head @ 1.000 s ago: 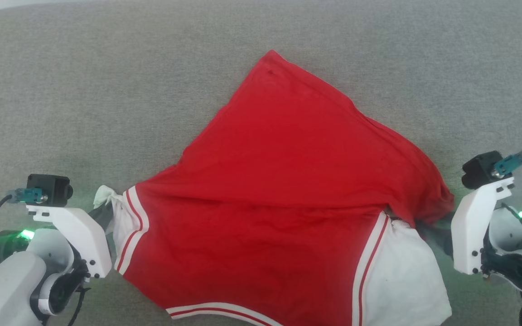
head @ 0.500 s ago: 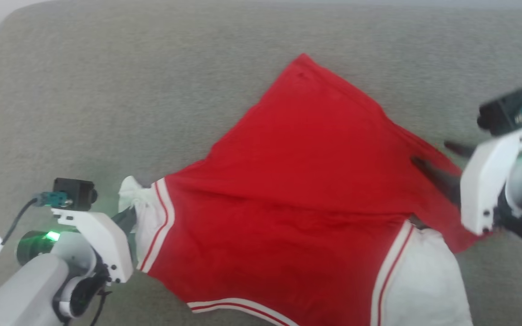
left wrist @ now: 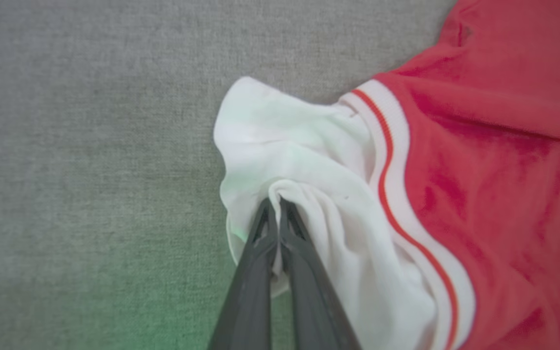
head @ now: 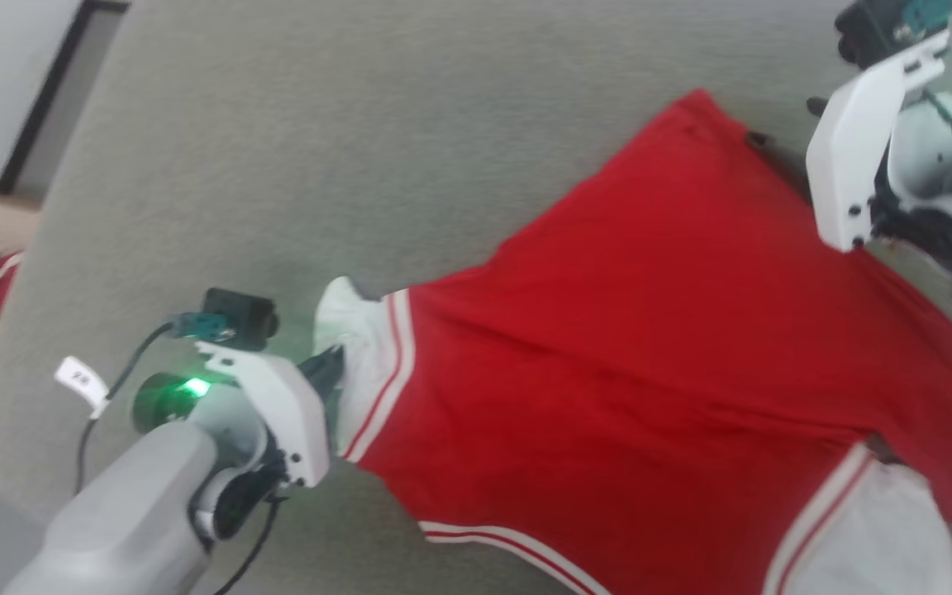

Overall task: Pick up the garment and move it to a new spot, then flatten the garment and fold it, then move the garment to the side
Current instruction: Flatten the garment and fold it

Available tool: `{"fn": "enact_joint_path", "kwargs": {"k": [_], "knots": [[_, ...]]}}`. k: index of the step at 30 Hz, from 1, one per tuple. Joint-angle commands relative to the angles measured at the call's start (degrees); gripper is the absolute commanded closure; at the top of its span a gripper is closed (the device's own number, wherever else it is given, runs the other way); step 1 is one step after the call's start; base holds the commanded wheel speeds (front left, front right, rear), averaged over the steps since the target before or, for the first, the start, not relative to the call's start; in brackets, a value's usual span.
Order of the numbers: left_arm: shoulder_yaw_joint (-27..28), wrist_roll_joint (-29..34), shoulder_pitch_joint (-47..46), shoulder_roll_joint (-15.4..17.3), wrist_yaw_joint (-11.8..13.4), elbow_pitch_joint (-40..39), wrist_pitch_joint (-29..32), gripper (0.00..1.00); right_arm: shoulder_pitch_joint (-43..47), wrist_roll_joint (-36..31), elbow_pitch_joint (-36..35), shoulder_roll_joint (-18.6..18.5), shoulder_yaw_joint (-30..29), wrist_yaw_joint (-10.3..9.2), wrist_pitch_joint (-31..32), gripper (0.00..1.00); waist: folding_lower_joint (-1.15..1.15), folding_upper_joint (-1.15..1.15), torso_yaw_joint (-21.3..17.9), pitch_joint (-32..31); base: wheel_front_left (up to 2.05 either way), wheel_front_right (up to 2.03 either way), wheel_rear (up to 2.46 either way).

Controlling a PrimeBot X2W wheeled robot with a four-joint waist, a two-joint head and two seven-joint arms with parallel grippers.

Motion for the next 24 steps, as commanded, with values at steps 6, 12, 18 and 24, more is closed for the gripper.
{"fn": "enact_joint_path", "kwargs": {"k": [6,12,18,24], "knots": [[-2.2,1.2,-3.2,-4.9,-2.8,4.6,-1.0,1.0,-9.5,2.2,15.0,-1.0,9.0,-0.02,0.4,0.0,0.0,0.0,7.5,2.7,0.0,0.0,0.0],[-3.1,1.4,-4.7,-7.6,-4.5,7.8,-1.8,1.0,-12.1,5.0,22.9,-1.9,15.8,-0.02,3.9,0.0,0.0,0.0,10.2,4.1,0.0,0.0,0.0],[-3.6,1.4,-6.0,-9.6,-6.0,11.8,-2.7,1.0,-10.5,9.8,29.3,-2.2,22.5,0.0,9.0,0.0,0.0,0.0,11.4,4.8,0.0,0.0,0.0],[-3.3,0.9,-7.7,-10.0,-6.8,15.1,-3.3,1.0,-13.7,13.4,28.5,-3.2,25.2,-0.01,6.0,1.0,0.0,0.0,10.2,4.5,0.0,0.0,0.0]]}}
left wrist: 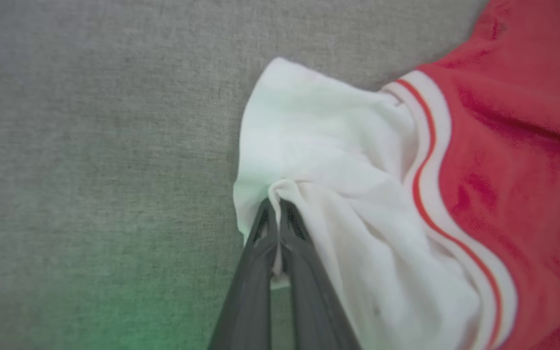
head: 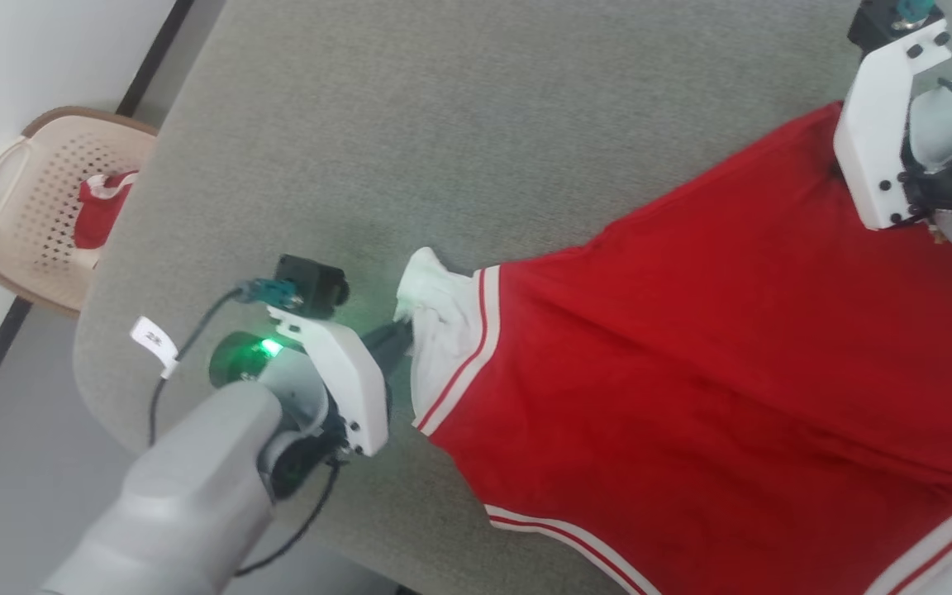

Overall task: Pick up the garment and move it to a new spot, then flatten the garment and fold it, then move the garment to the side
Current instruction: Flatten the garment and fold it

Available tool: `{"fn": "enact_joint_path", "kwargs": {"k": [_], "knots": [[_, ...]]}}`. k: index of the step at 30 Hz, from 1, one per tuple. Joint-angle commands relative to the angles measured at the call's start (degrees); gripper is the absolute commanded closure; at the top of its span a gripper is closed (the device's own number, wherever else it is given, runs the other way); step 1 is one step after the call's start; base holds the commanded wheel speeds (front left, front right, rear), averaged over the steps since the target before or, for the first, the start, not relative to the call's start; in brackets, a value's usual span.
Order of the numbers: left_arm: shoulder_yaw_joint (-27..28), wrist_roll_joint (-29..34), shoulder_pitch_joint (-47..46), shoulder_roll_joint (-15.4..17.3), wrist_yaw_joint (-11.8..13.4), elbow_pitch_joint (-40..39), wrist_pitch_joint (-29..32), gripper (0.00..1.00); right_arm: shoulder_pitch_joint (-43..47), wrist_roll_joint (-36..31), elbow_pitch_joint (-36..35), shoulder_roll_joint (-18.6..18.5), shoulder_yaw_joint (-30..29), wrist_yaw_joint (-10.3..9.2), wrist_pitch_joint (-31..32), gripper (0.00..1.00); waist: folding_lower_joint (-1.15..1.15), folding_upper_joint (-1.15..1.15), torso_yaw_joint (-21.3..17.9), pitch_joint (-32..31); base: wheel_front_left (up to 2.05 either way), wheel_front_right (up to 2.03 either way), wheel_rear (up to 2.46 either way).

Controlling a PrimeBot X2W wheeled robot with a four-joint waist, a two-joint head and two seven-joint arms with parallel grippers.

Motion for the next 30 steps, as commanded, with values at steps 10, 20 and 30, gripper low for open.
{"fn": "enact_joint_path", "kwargs": {"k": [10,20,30], "knots": [[3.2,-0.1,-6.0,6.8,1.7,1.2,2.0,1.0,-2.2,4.9,-2.7,-1.5,3.2,-0.05,-8.7,1.0,0.0,-0.01,-7.7,-4.4,0.0,0.0,0.0],[5.6,1.7,-14.4,15.6,6.1,-4.7,8.5,1.0,-2.5,8.5,-7.0,-4.1,3.9,-0.05,-16.7,1.0,0.0,-0.01,-18.0,-10.7,0.0,0.0,0.0],[6.2,4.1,-24.6,18.0,8.0,-7.6,13.6,1.0,-4.6,8.6,-7.8,-2.3,1.7,-0.05,-21.4,1.0,0.0,-0.01,-27.6,-15.8,0.0,0.0,0.0]]}}
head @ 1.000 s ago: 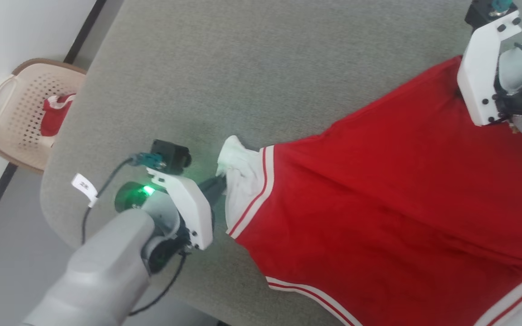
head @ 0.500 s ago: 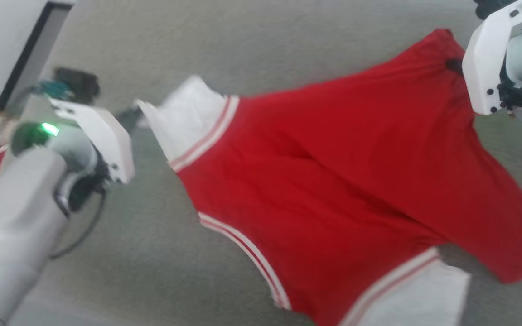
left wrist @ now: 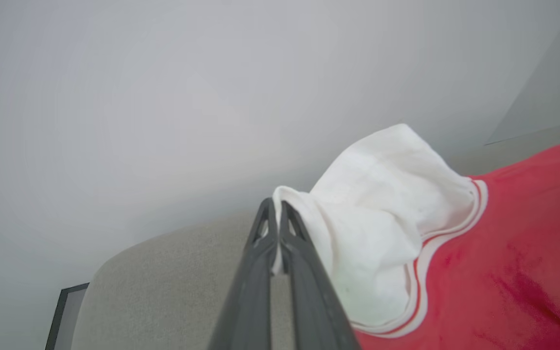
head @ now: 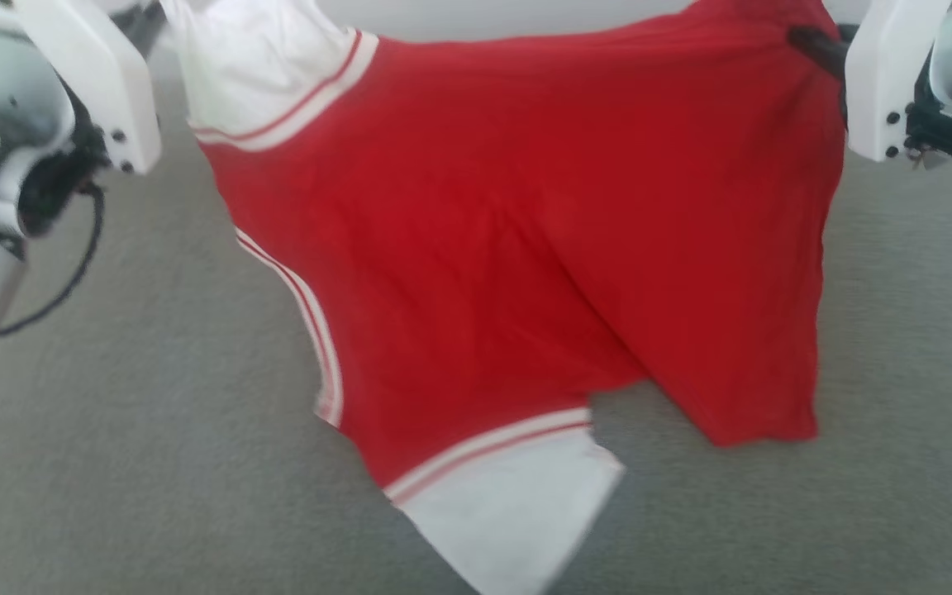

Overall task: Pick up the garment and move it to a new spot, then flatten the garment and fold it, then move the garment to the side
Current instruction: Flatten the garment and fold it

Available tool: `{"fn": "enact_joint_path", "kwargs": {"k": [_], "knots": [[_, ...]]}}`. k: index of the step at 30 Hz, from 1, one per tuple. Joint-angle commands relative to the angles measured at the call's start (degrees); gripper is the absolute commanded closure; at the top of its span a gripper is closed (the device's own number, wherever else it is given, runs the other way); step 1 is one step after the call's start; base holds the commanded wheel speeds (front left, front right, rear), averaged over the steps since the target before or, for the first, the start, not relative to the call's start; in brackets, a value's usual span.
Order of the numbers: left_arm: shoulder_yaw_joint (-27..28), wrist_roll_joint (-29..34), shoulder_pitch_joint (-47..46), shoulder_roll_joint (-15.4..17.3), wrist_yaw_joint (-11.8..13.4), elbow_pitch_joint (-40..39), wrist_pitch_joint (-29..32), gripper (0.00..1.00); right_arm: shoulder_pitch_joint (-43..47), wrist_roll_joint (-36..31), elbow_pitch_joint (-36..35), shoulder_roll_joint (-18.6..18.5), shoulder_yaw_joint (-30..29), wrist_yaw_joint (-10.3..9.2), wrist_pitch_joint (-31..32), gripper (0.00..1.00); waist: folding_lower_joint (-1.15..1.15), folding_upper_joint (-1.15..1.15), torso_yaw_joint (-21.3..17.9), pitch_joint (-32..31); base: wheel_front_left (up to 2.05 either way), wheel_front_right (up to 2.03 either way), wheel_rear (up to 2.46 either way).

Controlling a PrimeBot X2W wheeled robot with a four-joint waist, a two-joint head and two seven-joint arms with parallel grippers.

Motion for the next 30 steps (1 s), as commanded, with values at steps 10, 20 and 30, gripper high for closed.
{"fn": "enact_joint_path", "kwargs": {"k": [10,20,30], "knots": [[0.6,1.1,-5.8,1.2,-0.6,2.3,1.8,1.0,-1.8,-0.6,-2.4,0.8,-1.8,-0.08,-0.7,1.0,0.0,0.0,-7.3,-5.5,0.0,0.0,0.0],[0.9,2.1,-9.4,0.7,-1.4,5.7,0.0,1.0,-3.4,-1.7,-1.0,1.4,-3.5,-0.08,-3.0,1.0,0.0,0.0,-8.4,-5.0,0.0,0.0,0.0],[1.4,7.3,-20.0,-1.9,-1.5,14.4,-11.1,1.0,-10.3,-8.7,9.1,5.3,-4.7,-0.09,-13.9,1.0,0.0,0.0,-7.6,2.2,0.0,0.0,0.0]]}}
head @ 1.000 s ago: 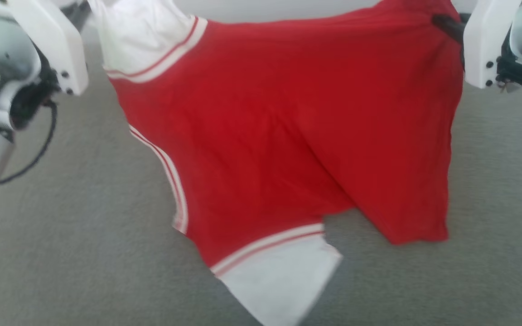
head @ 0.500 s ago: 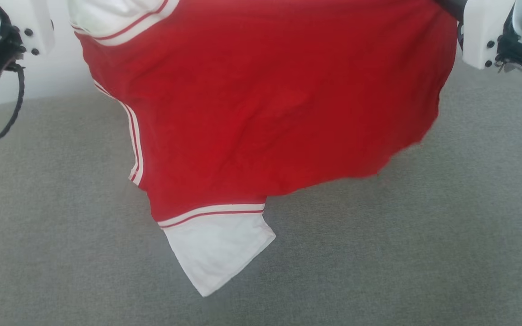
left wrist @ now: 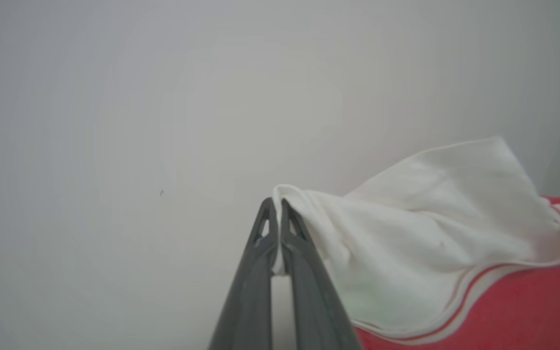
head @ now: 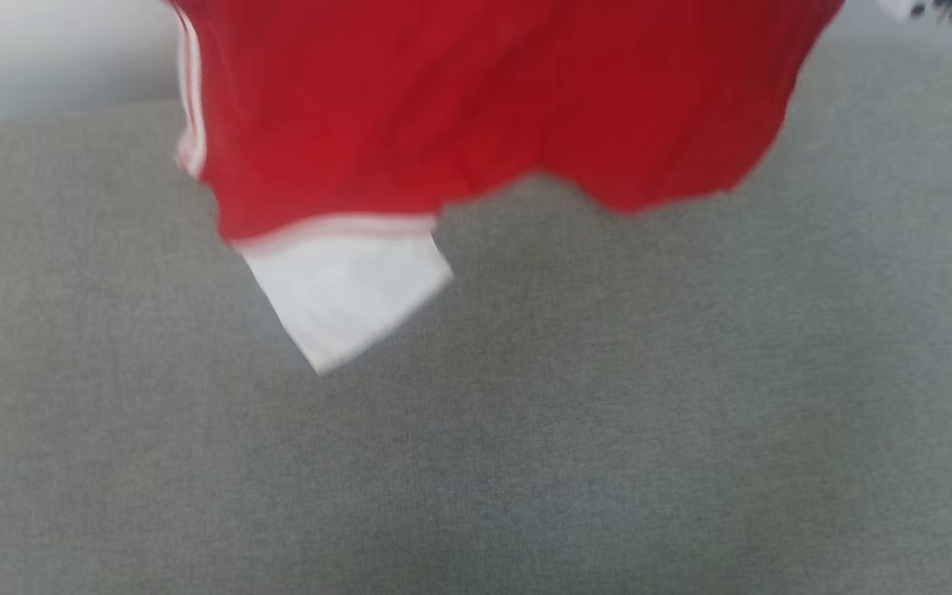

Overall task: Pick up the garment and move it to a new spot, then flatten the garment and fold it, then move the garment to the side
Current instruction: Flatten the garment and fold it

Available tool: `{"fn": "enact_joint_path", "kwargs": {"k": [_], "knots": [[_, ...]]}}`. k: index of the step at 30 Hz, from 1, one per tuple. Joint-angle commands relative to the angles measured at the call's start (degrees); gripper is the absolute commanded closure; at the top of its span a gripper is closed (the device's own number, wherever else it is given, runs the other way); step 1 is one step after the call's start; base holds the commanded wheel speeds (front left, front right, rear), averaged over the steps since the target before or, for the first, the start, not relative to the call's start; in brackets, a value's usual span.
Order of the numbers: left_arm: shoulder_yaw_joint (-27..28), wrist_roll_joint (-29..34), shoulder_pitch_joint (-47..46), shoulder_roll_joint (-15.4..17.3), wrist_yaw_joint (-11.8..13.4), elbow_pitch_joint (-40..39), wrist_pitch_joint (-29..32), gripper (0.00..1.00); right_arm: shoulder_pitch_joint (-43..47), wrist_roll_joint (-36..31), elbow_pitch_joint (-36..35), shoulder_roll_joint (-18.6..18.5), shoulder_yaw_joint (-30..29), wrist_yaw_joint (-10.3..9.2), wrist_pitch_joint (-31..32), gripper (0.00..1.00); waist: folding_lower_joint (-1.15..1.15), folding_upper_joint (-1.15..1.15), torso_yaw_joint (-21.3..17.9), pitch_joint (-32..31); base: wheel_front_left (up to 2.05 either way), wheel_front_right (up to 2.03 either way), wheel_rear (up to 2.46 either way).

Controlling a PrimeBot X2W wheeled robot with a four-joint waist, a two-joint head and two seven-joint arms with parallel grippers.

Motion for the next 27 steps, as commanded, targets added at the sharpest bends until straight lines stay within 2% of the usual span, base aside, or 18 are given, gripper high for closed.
{"fn": "enact_joint_path", "kwargs": {"k": [1,7,9,12,14,20,23,27], "knots": [[0.6,1.3,-3.4,-0.2,0.5,2.1,-2.7,1.0,-2.6,-2.1,2.3,0.9,-0.1,-0.1,-3.2,1.0,0.0,0.0,0.5,3.1,0.0,0.0,0.0],[1.0,6.2,-12.3,-2.0,1.9,7.1,-15.1,1.0,-11.1,-11.0,11.2,3.1,-1.8,-0.11,-17.0,1.0,0.0,0.0,2.1,8.1,0.0,0.0,0.0],[1.0,7.4,-14.8,-2.8,1.4,8.1,-19.6,1.0,-13.4,-14.4,14.5,4.1,-2.5,-0.11,-21.7,1.0,0.0,0.0,2.7,9.3,0.0,0.0,0.0],[1.6,8.9,-16.8,-4.0,0.6,9.1,-22.8,1.0,-15.6,-18.5,19.0,5.6,-3.3,-0.11,-26.2,1.0,0.0,0.0,3.7,10.6,0.0,0.0,0.0],[1.7,9.1,-16.3,-4.3,-0.2,9.6,-23.2,1.0,-15.4,-18.9,20.1,6.5,-3.3,-0.1,-26.6,1.0,0.0,0.0,4.0,10.8,0.0,0.0,0.0],[0.4,8.2,-10.3,-5.8,-5.9,13.1,-23.6,1.0,-9.9,-17.9,24.2,8.7,-1.2,-0.1,-23.7,1.0,0.0,0.0,5.8,10.4,0.0,0.0,0.0],[-1.0,6.7,-6.3,-6.2,-7.6,15.1,-21.8,1.0,-5.3,-14.9,22.7,8.9,0.4,-0.1,-20.4,1.0,0.0,0.0,6.8,9.7,0.0,0.0,0.0],[-3.6,3.2,-0.4,-6.5,-8.2,14.6,-17.2,1.0,1.0,-9.4,18.0,7.1,3.0,-0.1,-15.6,1.0,0.0,0.0,7.8,8.5,0.0,0.0,0.0]]}}
